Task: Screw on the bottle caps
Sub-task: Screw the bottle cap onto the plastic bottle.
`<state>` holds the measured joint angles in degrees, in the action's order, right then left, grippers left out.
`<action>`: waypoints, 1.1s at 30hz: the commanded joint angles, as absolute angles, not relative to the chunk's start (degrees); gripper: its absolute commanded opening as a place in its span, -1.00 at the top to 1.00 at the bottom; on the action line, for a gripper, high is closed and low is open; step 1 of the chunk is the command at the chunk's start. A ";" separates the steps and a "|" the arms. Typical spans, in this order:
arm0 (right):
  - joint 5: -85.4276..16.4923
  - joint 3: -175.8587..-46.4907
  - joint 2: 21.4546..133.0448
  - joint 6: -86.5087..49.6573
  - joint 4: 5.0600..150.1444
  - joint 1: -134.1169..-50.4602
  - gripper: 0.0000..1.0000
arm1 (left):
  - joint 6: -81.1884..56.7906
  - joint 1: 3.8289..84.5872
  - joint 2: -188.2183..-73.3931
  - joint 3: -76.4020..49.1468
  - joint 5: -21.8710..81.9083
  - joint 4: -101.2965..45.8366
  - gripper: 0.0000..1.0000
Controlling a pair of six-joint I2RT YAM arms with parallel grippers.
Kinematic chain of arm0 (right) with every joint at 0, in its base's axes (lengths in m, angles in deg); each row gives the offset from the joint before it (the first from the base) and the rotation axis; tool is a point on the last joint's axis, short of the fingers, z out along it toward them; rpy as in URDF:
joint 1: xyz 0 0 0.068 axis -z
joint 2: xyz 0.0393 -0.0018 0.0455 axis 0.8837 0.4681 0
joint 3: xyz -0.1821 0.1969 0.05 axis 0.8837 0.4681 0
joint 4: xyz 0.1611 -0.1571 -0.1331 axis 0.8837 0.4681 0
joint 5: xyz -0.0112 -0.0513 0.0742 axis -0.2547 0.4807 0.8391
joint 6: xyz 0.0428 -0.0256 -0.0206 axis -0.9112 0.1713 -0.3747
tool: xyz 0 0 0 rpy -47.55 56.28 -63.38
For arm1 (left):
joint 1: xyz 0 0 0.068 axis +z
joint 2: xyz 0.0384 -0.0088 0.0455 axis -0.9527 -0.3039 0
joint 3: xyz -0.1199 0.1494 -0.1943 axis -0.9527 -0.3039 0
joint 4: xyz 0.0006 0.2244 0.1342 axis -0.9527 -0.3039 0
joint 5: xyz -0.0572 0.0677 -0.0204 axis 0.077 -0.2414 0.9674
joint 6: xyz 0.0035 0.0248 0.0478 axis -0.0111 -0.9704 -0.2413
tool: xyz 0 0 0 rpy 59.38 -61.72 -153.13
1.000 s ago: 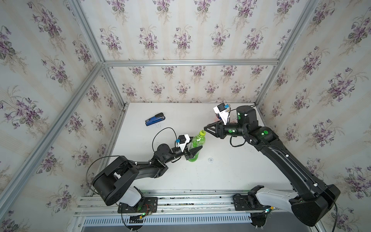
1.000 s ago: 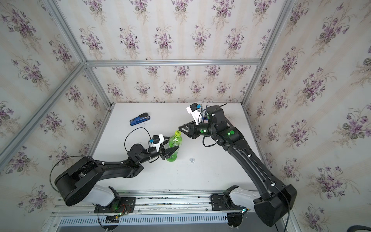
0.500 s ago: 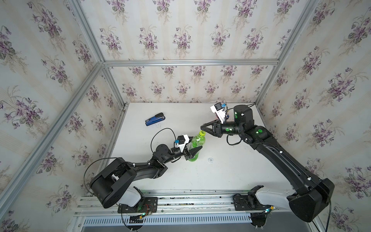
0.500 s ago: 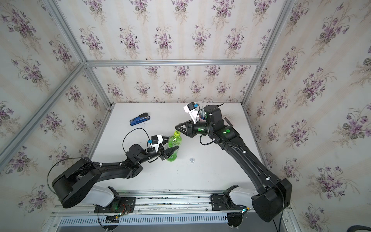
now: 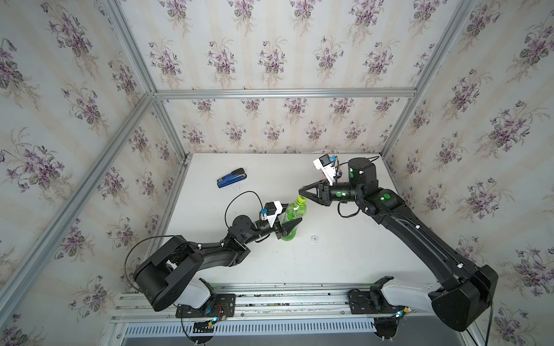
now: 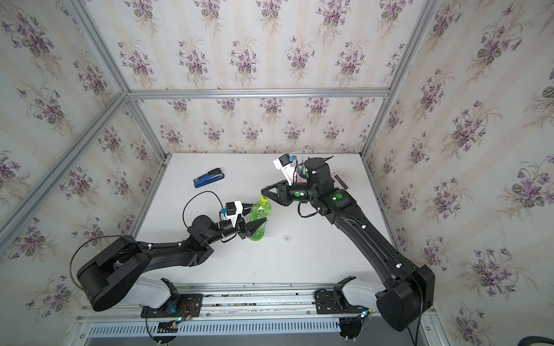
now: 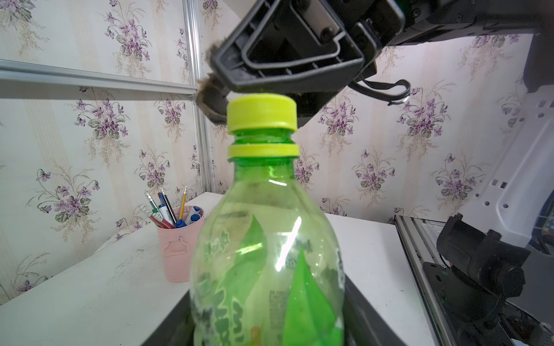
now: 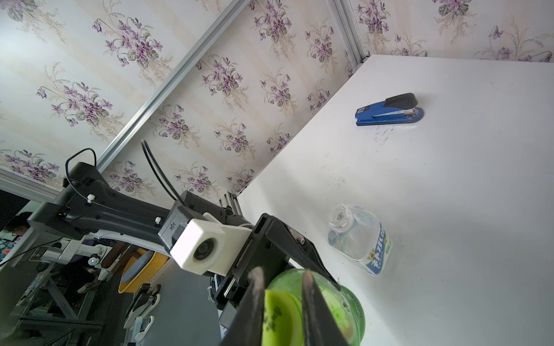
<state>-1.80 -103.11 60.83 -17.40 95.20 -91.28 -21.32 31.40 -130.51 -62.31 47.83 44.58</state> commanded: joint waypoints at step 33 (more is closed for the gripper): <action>-3.84 -101.49 57.60 -13.08 99.23 -91.97 0.58 | -20.12 31.43 -130.17 -61.78 43.09 43.77 -0.24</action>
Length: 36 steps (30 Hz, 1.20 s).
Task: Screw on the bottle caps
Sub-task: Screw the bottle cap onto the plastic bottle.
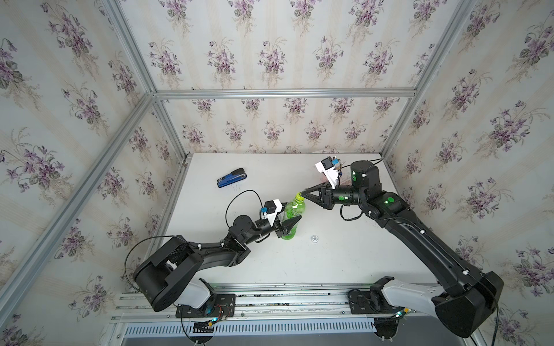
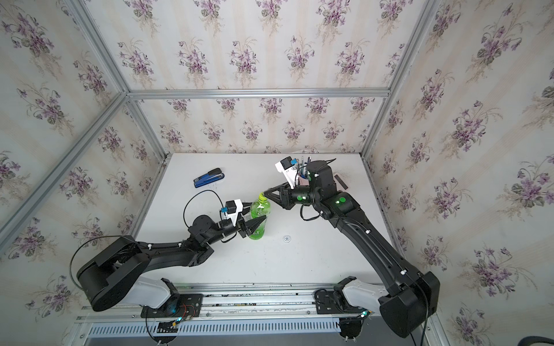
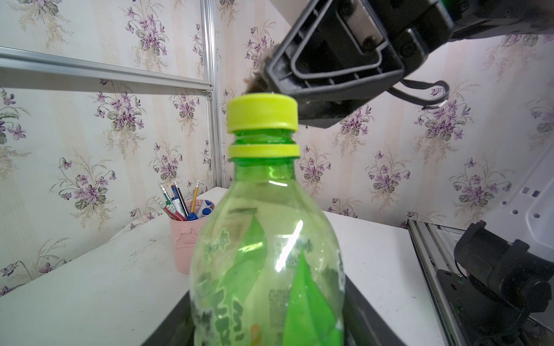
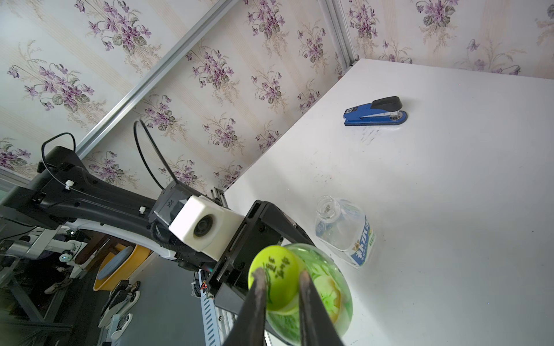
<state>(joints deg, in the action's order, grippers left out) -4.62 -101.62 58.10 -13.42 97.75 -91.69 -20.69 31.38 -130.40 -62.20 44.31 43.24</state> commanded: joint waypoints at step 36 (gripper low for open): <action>-8.92 -106.93 61.64 -7.27 102.86 -94.33 0.39 | -21.86 31.44 -129.44 -61.60 48.09 43.28 -0.24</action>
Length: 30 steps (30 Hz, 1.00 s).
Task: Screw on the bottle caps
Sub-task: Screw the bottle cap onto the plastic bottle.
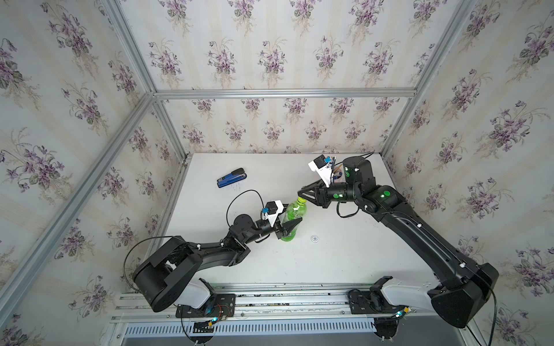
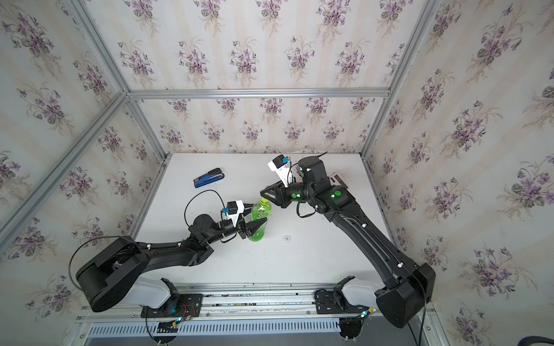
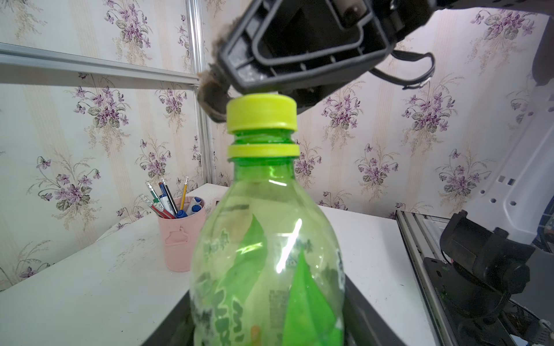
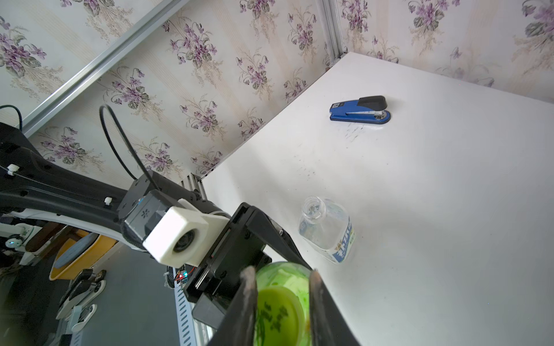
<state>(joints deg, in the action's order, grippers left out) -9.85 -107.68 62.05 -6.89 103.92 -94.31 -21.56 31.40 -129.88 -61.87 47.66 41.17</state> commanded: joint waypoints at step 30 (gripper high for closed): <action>-24.52 -109.02 53.75 19.35 117.16 -93.73 -0.37 | -35.45 33.76 -121.43 -64.74 53.00 31.55 -0.24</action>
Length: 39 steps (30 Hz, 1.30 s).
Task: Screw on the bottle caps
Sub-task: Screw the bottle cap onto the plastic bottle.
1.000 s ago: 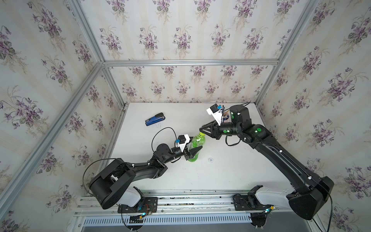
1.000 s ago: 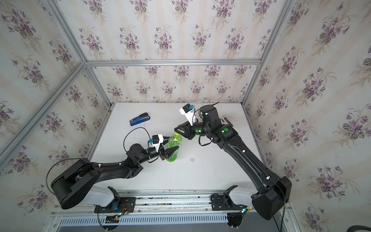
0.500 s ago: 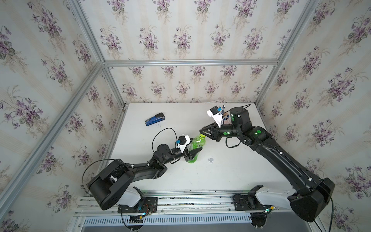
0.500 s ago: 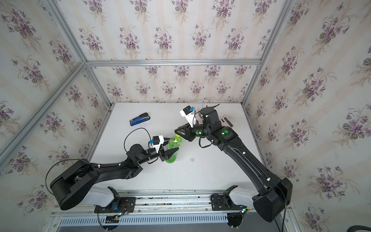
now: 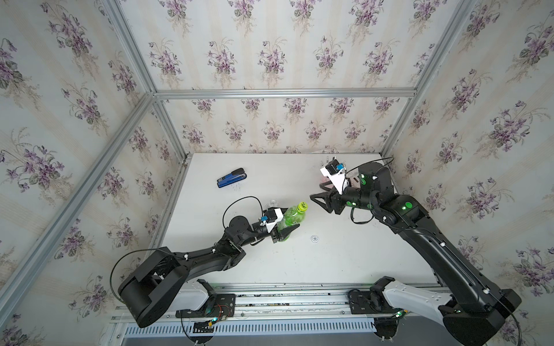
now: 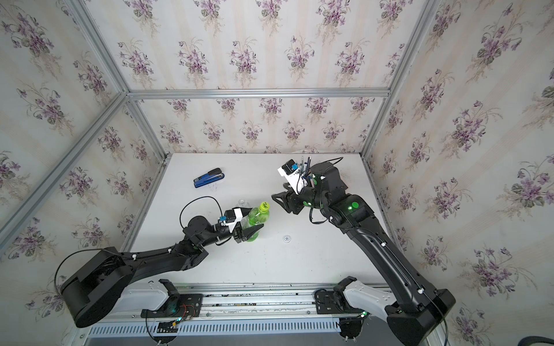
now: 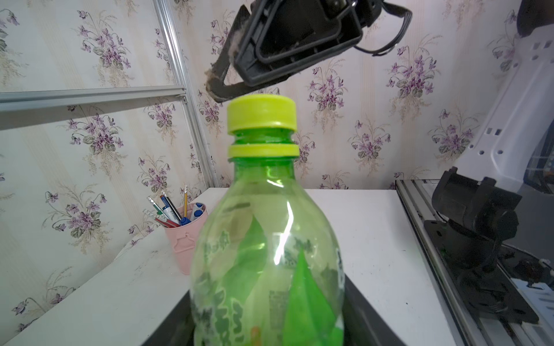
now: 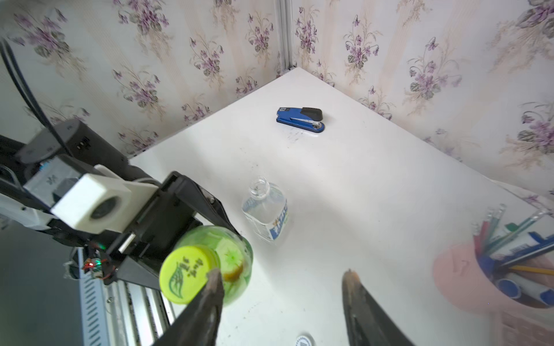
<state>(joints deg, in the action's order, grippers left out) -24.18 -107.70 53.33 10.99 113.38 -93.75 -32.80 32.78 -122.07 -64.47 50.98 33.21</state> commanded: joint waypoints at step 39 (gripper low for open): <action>-30.48 -127.21 67.10 60.24 140.47 -109.07 -0.09 | -39.53 37.68 -121.27 -62.26 66.23 23.32 -0.25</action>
<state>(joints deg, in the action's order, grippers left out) -26.96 -126.43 66.36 58.77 139.68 -107.84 -38.70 37.67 -121.44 -62.63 65.45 23.44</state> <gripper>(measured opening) 0.547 0.627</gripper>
